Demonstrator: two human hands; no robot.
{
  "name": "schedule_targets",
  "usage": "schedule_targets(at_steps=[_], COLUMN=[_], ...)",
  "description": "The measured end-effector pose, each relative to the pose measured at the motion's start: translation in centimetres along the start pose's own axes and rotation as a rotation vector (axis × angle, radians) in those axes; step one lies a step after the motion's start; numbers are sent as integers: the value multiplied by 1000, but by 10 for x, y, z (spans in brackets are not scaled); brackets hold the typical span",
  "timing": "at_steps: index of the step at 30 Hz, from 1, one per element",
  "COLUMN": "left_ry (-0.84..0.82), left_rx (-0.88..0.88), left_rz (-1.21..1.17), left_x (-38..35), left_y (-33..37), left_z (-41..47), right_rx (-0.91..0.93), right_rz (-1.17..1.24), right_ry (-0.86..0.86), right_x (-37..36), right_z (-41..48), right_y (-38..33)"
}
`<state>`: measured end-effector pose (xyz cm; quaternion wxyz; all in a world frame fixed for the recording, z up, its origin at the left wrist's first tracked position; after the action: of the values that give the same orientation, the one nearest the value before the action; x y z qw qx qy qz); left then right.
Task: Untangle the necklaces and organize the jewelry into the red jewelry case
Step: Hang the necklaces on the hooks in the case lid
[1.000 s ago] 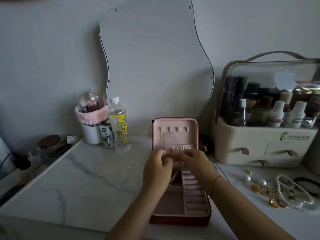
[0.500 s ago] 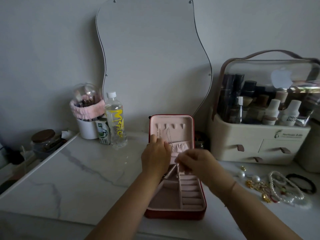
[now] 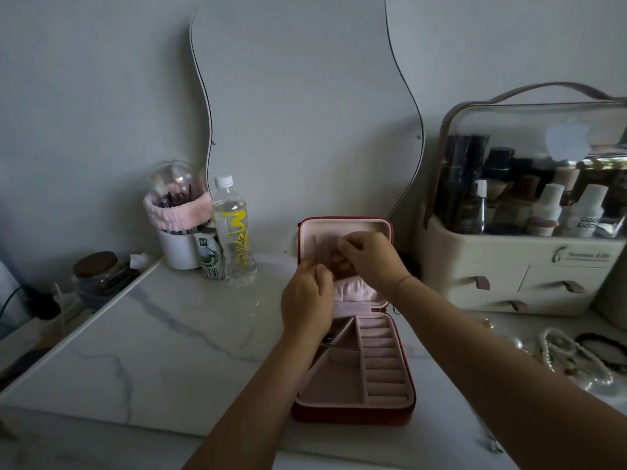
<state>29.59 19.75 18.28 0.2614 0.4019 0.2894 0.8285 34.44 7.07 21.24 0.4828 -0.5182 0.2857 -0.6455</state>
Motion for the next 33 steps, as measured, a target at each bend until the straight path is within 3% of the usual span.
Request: schedule_targets(at_steps=[4,8,12,15,17,21,23,27,33], left_ry=[9,-46,-77,-129,-242,-684,-779,-767,-556], left_rx=[-33,-76,-41,-146,-278,-550,-616,-582,-674], left_rz=[1,0,13,4,-46,-50,-21,-37,91], left_x=[1,-3,-6,-7,-13,-49,-66,-81,-77], left_y=[4,5,5,31,67,130,134,123,121], left_z=[0,2,4,-9,-35,-133,-172,-196,-208], right_rx=[47,97,-13,-129,-193,-340,-466,-724,-854], right_rz=[-189,-185,-144,-47,45,328,508,774,1030], right_ry=[-12,101,126,146,214,354,367,325,326], right_x=[1,41,88,117,134,149,139,105,78], right_z=[-4,-30,-82,-131,-164,-232,-265,-310,-333], right_y=[4,-10,4,26,41,69,84,107,129])
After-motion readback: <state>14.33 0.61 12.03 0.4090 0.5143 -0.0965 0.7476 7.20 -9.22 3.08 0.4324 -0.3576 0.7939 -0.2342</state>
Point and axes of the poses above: each hand's wrist, its own z-axis towards the middle knuckle, its own x-axis out of the back of the hand, y = z × x, the point moved 10 cm from there along z, towards the middle knuckle, and after that the axes turned 4 degrees about z, right-handed, at the moved point
